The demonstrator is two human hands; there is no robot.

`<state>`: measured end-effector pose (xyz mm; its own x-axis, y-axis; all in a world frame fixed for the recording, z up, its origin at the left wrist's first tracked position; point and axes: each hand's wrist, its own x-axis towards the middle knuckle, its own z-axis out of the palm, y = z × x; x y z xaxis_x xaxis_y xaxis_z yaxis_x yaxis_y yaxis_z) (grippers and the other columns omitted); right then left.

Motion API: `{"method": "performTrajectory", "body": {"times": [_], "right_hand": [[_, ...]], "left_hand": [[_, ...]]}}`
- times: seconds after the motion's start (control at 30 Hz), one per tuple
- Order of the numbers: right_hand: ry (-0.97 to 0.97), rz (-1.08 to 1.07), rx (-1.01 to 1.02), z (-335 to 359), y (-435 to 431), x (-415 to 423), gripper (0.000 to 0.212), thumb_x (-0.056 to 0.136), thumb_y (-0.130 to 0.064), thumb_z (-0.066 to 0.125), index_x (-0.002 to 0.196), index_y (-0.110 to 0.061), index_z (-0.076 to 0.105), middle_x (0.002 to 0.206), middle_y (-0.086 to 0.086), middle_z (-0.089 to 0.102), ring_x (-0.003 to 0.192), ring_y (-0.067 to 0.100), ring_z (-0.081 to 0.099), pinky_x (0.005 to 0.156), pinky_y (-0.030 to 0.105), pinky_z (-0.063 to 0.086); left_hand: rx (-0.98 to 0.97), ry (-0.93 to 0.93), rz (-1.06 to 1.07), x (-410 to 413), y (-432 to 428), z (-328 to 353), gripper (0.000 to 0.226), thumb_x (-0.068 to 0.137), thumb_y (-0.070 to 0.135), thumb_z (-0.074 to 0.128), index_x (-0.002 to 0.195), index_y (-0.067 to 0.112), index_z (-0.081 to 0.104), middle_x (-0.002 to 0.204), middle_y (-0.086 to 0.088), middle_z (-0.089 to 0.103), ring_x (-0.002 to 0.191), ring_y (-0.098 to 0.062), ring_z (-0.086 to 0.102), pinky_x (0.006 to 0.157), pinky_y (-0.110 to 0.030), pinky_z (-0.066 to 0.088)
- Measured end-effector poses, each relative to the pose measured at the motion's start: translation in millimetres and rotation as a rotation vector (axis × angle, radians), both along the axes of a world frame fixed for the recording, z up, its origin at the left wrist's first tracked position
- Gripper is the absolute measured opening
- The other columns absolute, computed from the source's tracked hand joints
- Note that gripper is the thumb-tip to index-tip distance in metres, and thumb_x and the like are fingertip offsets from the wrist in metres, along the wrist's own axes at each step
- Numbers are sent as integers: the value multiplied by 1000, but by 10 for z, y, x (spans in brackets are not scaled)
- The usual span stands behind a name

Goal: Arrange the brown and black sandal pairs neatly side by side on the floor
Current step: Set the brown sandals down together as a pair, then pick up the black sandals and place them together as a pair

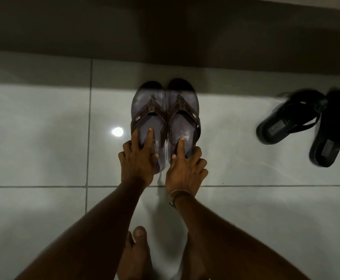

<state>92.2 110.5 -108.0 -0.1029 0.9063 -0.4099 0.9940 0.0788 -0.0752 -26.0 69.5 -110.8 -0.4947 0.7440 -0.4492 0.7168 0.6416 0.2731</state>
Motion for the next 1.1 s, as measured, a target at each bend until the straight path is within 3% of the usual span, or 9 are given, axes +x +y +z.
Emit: {"method": "performTrajectory", "body": {"times": [0.2, 0.4, 0.53, 0.6, 0.67, 0.77, 0.9, 1.0, 1.1], "right_hand": [[6, -19, -23, -4, -5, 4, 63, 104, -49, 40, 161, -41, 14, 154, 14, 33, 119, 32, 48, 95, 45, 45], [27, -93, -5, 315, 54, 297, 66, 99, -37, 56, 158, -41, 26, 154, 12, 38, 123, 35, 50, 95, 49, 46], [-19, -159, 69, 710, 238, 1098, 48, 105, -40, 43, 152, -41, 37, 149, 8, 44, 116, 33, 50, 91, 51, 46], [-76, -201, 95, 839, 491, 1604, 46, 104, -41, 44, 150, -37, 41, 147, 9, 46, 112, 34, 51, 88, 51, 46], [-115, -284, 77, 924, 787, 2172, 47, 104, -43, 42, 150, -35, 40, 147, 11, 44, 116, 37, 49, 92, 53, 45], [-98, -381, 147, 886, 1237, 2883, 47, 102, -39, 48, 148, -30, 43, 146, 14, 46, 120, 42, 47, 95, 57, 43], [-33, -403, 85, 611, 2041, 3541, 51, 104, -34, 46, 154, -26, 37, 160, 15, 32, 134, 46, 38, 104, 62, 40], [81, -400, 49, 383, 2484, 3753, 56, 105, -39, 44, 159, -33, 29, 165, 11, 23, 135, 45, 37, 106, 62, 42], [90, -375, 16, 198, 2748, 3827, 64, 104, -45, 45, 162, -35, 22, 164, 13, 22, 130, 45, 40, 99, 59, 46]], "left_hand": [[-33, 26, -42, -33, -3, 25, 74, 98, 50, 54, 162, 37, 18, 171, -11, 10, 144, -39, 30, 108, -56, 36], [7, 93, 75, 103, -14, 346, 54, 82, 36, 63, 134, 43, 51, 155, -11, 30, 138, -46, 31, 101, -73, 35], [4, 209, 115, 226, 12, 541, 26, 84, 28, 65, 108, 35, 59, 131, -11, 42, 121, -40, 39, 97, -66, 35], [66, 299, 140, 358, 132, 611, 20, 86, 26, 54, 105, 26, 56, 117, -16, 42, 106, -39, 42, 92, -61, 37], [172, 344, -4, 706, 349, 693, 20, 89, 26, 50, 106, 19, 58, 111, -19, 46, 100, -38, 43, 88, -55, 37], [322, 150, -248, 1366, 877, 792, 23, 92, 36, 56, 113, 28, 61, 118, -7, 56, 106, -36, 50, 88, -50, 38], [297, -83, -368, 2211, 1895, 682, 41, 95, 38, 58, 135, 33, 53, 146, 0, 49, 130, -28, 48, 101, -47, 41], [218, -83, -453, 2603, 2578, 489, 56, 99, 33, 54, 152, 35, 39, 164, -7, 30, 146, -33, 32, 112, -51, 38], [129, -26, -449, 2790, 2999, 303, 59, 99, 28, 55, 153, 39, 36, 168, -10, 17, 142, -37, 32, 108, -51, 40]]}}
